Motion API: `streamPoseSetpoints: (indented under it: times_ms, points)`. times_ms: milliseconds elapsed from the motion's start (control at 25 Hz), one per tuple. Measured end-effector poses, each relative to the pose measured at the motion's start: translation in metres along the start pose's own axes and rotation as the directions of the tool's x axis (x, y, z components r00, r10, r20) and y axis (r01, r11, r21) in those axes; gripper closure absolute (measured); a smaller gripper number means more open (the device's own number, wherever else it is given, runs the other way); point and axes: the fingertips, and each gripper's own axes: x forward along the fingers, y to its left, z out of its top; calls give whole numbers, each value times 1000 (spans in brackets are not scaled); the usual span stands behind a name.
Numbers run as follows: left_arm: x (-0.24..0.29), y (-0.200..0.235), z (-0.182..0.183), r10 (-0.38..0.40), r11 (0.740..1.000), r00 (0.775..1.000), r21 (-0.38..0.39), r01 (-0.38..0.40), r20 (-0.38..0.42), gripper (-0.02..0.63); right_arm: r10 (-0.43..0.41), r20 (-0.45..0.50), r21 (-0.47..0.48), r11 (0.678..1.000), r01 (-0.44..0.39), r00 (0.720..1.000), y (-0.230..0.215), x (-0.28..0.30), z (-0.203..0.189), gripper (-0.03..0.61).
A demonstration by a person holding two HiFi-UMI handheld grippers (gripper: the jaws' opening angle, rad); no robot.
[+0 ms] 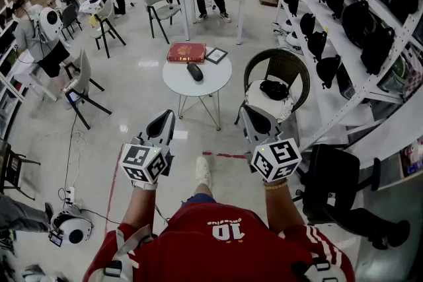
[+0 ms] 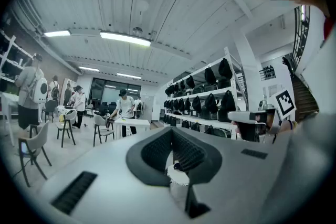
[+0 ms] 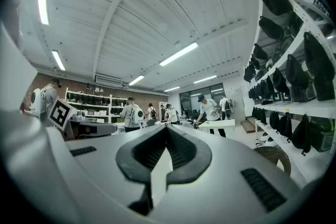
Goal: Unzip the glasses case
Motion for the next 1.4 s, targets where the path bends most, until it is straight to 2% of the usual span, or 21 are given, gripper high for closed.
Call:
streamPoseSetpoints:
  times_ms: [440,600,760,1040,1400]
  points:
    - [9,-2,-7,-1,1000,1000,4,1,-9,606,0,-12,-12,1000,-1,1000,-3,3,-5,563]
    - [12,1,-4,1,1000,1000,3,-1,-3,606,-14,22,-16,1000,15,1000,-10,7,1,563]
    - [14,9,-4,11,1000,1000,-7,-11,0,606,15,33,-18,1000,-14,999,-10,12,5,563]
    - [26,23,-7,22,1000,1000,-7,-22,-5,606,88,-4,-27,996,-88,996,-8,31,-3,563]
    - [60,48,-9,38,999,999,-12,-38,-10,606,62,-35,-44,997,-63,997,-29,72,-6,564]
